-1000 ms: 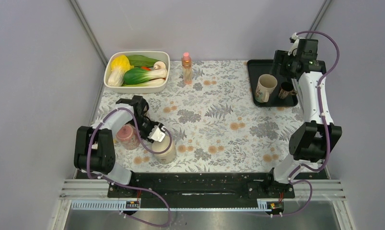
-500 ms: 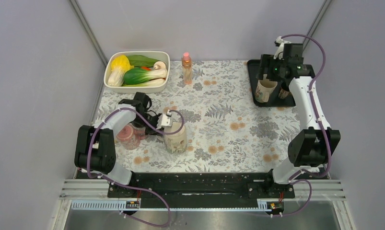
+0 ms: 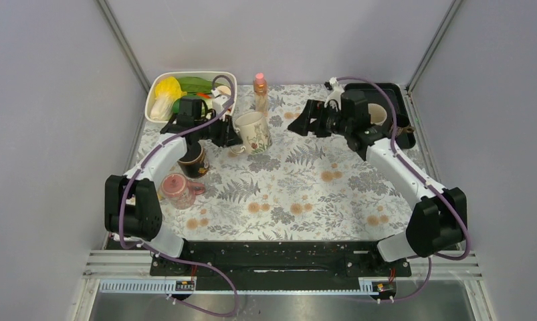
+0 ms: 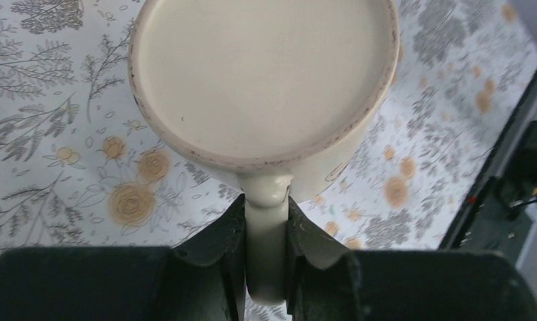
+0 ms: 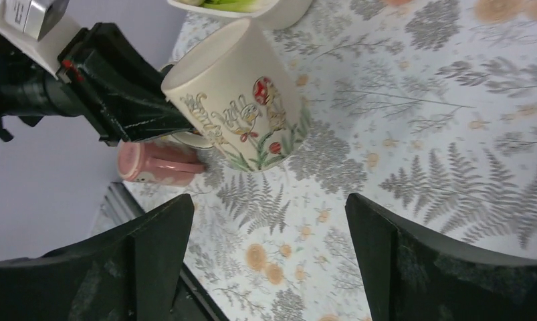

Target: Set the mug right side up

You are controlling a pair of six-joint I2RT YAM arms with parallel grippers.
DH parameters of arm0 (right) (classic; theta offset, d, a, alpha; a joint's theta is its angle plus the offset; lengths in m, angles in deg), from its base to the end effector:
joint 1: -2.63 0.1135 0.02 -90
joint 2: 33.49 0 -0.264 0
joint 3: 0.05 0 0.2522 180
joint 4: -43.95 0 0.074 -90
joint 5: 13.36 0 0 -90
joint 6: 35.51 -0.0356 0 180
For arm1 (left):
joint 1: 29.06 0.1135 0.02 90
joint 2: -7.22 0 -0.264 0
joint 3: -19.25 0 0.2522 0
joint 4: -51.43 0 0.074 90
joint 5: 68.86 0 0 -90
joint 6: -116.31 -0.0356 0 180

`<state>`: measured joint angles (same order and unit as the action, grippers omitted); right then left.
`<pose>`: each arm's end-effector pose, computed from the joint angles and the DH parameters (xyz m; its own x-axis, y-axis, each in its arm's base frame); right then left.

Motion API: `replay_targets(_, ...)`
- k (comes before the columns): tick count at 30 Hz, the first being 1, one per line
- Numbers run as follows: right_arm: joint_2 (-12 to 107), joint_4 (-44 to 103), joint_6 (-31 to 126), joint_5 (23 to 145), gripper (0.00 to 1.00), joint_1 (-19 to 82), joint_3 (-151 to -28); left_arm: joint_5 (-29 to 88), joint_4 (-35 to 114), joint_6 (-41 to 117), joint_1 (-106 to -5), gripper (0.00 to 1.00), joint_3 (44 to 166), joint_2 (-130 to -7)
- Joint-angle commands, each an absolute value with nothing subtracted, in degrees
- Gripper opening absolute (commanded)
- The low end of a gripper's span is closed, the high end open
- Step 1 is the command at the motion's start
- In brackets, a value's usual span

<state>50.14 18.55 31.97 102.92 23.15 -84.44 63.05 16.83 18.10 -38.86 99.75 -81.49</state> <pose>0.3121 0.1337 0.3351 -0.6254 0.1326 -0.7689 -0.4890 0.7014 0.5186 0.3284 -0.0809 0.2731 -0.5757 0.2073 -0.7909 0.6989 0.6268 -0.3445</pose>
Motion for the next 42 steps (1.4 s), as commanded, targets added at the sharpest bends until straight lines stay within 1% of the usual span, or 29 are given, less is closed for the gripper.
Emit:
replay_targets(1, 46.62, 39.91, 16.3, 108.4, 0.94, 25.19, -75.16, 70.51, 28.46, 33.73, -38.9, 0.0, 104.5, -80.37)
replay_targets(5, 46.68, 55.02, 5.17, 105.85, 0.94, 28.72, -64.24, 70.99, 29.55, 38.64, -38.98, 0.0, 106.55, -81.63)
replay_targets(9, 52.02, 73.26, -6.7, 104.08, 0.94, 31.83, -58.38, 72.19, 31.74, 44.78, -38.94, 0.0, 107.31, -82.47)
replay_targets(12, 56.81, 82.32, -12.28, 103.08, 0.95, 34.22, -59.23, 74.09, 33.66, 49.02, -39.36, 0.0, 107.31, -82.32)
replay_targets(16, 61.33, 95.51, -19.74, 102.99, 0.96, 35.56, -61.63, 74.71, 33.34, 49.52, -40.74, 0.0, 106.34, -80.43)
replay_targets(21, 63.3, 99.08, -21.16, 99.11, 0.95, 35.79, -64.4, 77.01, 33.14, 50.6, -42.23, 0.0, 105.01, -79.25)
replay_targets(22, 63.54, 100.35, -21.28, 98.47, 0.91, 35.8, -64.96, 77.08, 33.1, 50.64, -42.65, 0.0, 104.66, -79.01)
replay_targets(23, 63.59, 101.62, -21.33, 97.52, 0.85, 35.93, -65.35, 77.21, 33.12, 50.55, -43.01, 0.0, 104.47, -78.85)
replay_targets(25, 63.01, 102.57, -20.67, 95.86, 0.58, 35.92, -65.65, 77.37, 33.05, 50.56, -43.19, 0.0, 104.07, -78.76)
replay_targets(26, 62.38, 102.29, -19.72, 94.47, 0.47, 35.94, -65.28, 77.76, 32.99, 50.56, -43.27, 0.0, 104.08, -78.81)
replay_targets(27, 61.57, 101.58, -18.38, 92.89, 0.44, 35.94, -64.86, 78.15, 32.85, 50.69, -43.21, 0.0, 103.99, -78.78)
replay_targets(29, 59.92, 98.08, -14.97, 90.98, 0.56, 35.72, -64.49, 78.95, 33.17, 51.23, -43.27, 0.0, 103.61, -78.88)
replay_targets(30, 59.38, 95.99, -13.55, 91.06, 0.6, 35.76, -65.02, 79.24, 34.03, 52.17, -43.29, 0.0, 103.23, -78.79)
replay_targets(32, 59.27, 94.06, -12.35, 92.6, 0.63, 35.76, -66.43, 79.83, 36.15, 53.51, -43.24, 0.0, 102.66, -78.83)
replay_targets(35, 59.8, 93.36, -12.17, 92.86, 0.71, 35.66, -66.85, 79.68, 36.46, 53.29, -43.3, 0.0, 103.07, -78.95)
replay_targets(36, 60.06, 93.49, -12.18, 92.69, 0.72, 35.66, -66.84, 79.92, 36.21, 53.22, -43.3, 0.0, 103.28, -79.05)
replay_targets(37, 60.36, 94.3, -12.32, 92.83, 0.7, 35.58, -67.0, 80.21, 36.12, 53.14, -43.36, 0.0, 103.38, -79.1)
replay_targets(39, 61.18, 96.1, -13.04, 93.57, 0.56, 35.64, -67.94, 80.56, 35.69, 52.91, -43.55, 0.0, 103.44, -79.16)
replay_targets(40, 61.29, 96.42, -12.98, 93.86, 0.47, 35.64, -68.48, 80.64, 35.32, 52.67, -43.64, 0.0, 103.47, -79.32)
replay_targets(42, 60.08, 95.1, -11.46, 93.24, 0.2, 35.54, -68.92, 80.66, 34.39, 51.89, -43.64, 0.0, 103.5, -79.37)
